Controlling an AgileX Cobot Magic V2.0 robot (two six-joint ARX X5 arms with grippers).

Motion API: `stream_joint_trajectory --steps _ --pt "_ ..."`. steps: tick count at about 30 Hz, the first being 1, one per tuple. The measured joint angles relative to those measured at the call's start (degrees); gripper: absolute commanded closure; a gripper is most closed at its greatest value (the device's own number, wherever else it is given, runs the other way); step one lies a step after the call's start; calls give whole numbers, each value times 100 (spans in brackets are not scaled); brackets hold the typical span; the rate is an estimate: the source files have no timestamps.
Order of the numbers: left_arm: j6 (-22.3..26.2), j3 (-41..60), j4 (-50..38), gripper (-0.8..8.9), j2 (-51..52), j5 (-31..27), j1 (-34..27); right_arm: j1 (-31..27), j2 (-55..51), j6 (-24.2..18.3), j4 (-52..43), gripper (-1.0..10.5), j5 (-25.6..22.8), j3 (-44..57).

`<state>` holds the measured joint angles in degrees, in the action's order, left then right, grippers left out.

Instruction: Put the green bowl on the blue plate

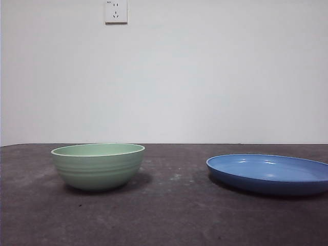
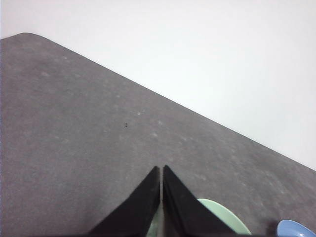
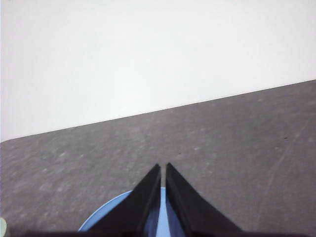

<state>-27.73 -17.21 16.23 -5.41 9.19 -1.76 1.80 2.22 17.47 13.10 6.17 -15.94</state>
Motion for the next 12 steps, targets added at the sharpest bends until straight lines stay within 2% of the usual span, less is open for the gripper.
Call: stream_joint_trajectory --steps 4,7,12 --pt "214 -708 529 804 -481 269 0 0 435 -42 474 934 17 -649" --pt "542 -1276 1029 804 -973 645 0 0 855 -155 848 934 201 -1091" --pt "1217 -2002 1847 804 -1847 1338 0 0 1770 -505 1672 934 901 -1902"
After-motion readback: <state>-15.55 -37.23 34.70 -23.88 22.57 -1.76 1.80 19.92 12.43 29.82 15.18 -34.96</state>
